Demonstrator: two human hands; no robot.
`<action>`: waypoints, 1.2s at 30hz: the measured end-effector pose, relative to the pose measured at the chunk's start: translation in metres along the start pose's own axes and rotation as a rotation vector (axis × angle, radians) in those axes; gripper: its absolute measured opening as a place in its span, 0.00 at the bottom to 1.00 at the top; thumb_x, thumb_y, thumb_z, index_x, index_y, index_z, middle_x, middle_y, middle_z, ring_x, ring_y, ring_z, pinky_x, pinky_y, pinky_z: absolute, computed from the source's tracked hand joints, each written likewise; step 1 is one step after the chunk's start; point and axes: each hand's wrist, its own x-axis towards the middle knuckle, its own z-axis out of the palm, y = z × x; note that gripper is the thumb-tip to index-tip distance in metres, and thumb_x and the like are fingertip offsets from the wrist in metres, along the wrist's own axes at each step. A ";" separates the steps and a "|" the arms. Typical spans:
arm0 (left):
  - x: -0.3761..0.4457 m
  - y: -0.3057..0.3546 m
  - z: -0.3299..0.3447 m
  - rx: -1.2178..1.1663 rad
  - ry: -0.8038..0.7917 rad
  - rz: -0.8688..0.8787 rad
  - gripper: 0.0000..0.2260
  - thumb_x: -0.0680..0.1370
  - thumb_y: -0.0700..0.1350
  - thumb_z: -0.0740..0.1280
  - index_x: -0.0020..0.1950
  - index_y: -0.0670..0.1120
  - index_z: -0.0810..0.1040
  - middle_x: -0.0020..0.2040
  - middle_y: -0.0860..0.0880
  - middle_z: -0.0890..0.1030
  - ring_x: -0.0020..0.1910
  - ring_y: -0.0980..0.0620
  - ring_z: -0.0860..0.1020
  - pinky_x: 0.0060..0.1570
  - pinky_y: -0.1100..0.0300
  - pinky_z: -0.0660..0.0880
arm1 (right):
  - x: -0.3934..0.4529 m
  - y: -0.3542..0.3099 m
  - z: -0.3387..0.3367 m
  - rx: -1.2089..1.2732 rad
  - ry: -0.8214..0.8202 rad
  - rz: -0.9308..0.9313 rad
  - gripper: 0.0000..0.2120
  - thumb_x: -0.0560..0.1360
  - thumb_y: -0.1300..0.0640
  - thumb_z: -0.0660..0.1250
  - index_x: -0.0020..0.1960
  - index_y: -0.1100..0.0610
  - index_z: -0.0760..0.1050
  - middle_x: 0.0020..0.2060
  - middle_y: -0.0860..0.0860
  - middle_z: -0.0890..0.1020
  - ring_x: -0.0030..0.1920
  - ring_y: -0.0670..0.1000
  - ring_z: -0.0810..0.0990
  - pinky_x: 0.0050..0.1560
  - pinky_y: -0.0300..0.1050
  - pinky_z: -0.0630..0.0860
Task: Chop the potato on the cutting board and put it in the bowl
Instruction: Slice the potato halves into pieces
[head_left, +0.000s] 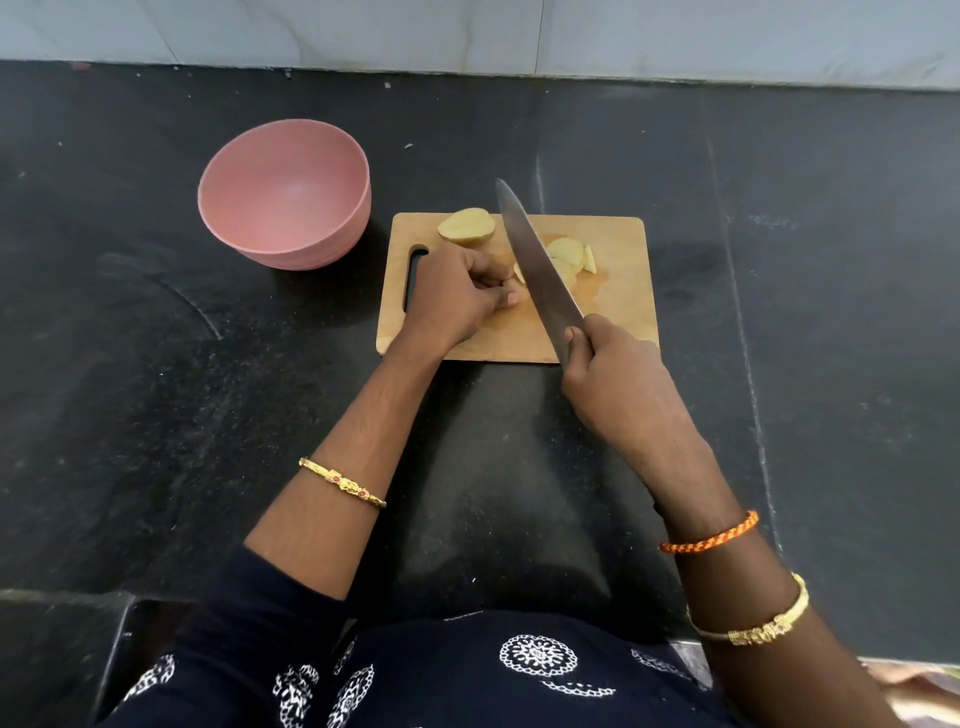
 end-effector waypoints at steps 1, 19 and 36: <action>0.000 -0.001 -0.001 -0.013 0.005 -0.014 0.15 0.68 0.42 0.76 0.53 0.43 0.82 0.48 0.50 0.83 0.47 0.58 0.78 0.56 0.62 0.75 | -0.001 -0.001 0.001 -0.009 -0.012 -0.006 0.11 0.82 0.50 0.53 0.51 0.55 0.70 0.38 0.52 0.76 0.38 0.52 0.76 0.41 0.49 0.75; 0.001 -0.005 -0.003 -0.061 0.018 -0.039 0.14 0.66 0.43 0.77 0.50 0.43 0.83 0.45 0.49 0.84 0.45 0.57 0.81 0.54 0.60 0.77 | 0.001 -0.001 -0.004 -0.079 -0.066 0.027 0.09 0.82 0.51 0.53 0.50 0.53 0.69 0.34 0.47 0.71 0.33 0.46 0.72 0.35 0.44 0.69; -0.001 -0.006 0.000 -0.066 0.050 -0.023 0.13 0.66 0.44 0.77 0.49 0.43 0.83 0.47 0.49 0.84 0.46 0.57 0.81 0.54 0.60 0.78 | 0.009 -0.002 -0.005 -0.047 -0.065 0.075 0.11 0.82 0.51 0.53 0.56 0.54 0.72 0.43 0.51 0.76 0.39 0.49 0.75 0.43 0.46 0.73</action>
